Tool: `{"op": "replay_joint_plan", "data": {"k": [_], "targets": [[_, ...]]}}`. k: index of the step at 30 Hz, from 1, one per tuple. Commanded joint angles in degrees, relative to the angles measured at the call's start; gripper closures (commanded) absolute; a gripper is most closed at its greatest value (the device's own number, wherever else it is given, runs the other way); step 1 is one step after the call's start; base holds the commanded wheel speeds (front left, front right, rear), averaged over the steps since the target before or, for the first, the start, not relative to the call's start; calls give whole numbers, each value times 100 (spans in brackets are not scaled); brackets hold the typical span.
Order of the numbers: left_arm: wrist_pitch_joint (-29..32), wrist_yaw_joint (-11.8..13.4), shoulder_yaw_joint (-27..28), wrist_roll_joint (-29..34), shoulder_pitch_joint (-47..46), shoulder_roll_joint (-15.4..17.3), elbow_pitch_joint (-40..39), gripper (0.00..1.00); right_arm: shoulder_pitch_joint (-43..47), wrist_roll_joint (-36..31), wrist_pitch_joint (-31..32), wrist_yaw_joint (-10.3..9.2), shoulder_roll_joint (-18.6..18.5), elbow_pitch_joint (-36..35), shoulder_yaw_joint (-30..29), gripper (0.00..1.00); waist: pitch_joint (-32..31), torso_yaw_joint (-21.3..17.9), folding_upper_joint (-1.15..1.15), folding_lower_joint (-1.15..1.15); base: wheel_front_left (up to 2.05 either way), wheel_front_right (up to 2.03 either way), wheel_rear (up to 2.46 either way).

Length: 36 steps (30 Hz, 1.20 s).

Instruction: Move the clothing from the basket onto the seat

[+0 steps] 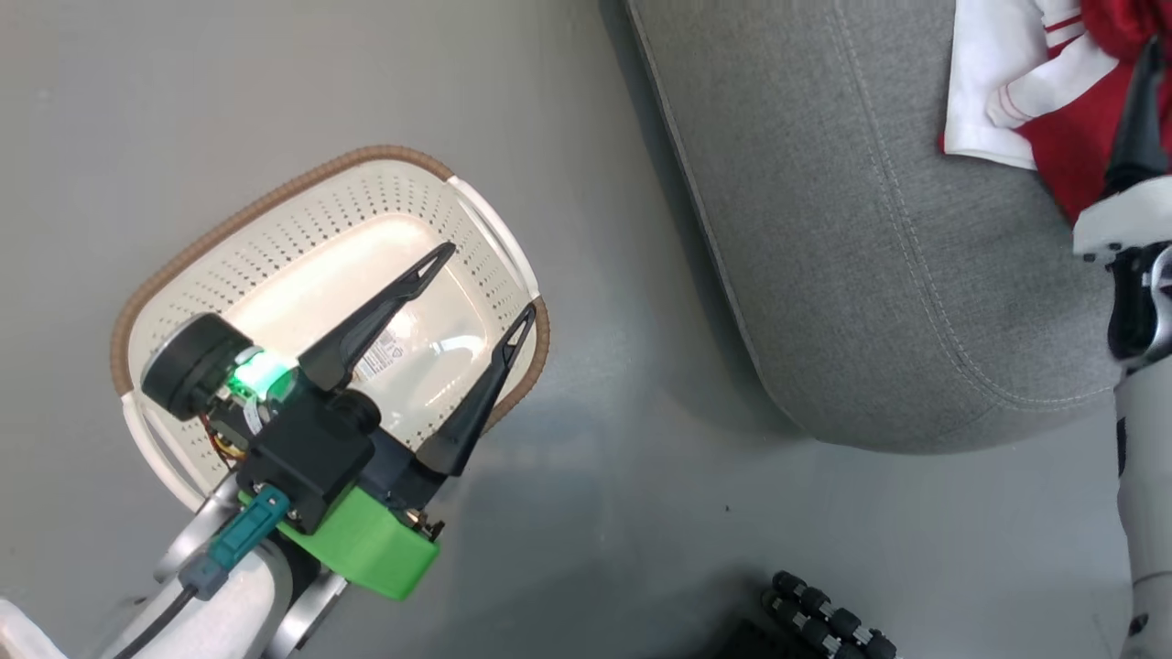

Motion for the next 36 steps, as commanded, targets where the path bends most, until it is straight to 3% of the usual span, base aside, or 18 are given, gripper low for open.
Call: {"op": "replay_joint_plan", "data": {"k": [1,17,26,36], "targets": [[-92,57,-29,-74,123,-65,71,0,266,-56,-15,-2,58,-176,-24,0,-496,95,0,0,0,0,0],[-869,446,-7,-382,652,-590,1024,0,2474,-537,-14,-3,855,-2550,490,0,-1916,720,0,0,0,0,0],[-1181,752,361,-546,901,-735,1602,0,3093,-618,292,-2,1015,-3282,1042,0,-2369,1262,0,0,0,0,0],[-1301,977,1141,-675,1254,-845,1993,0,3463,-590,541,-2,1055,-3550,1525,0,-2780,1754,0,0,0,0,0]]}}
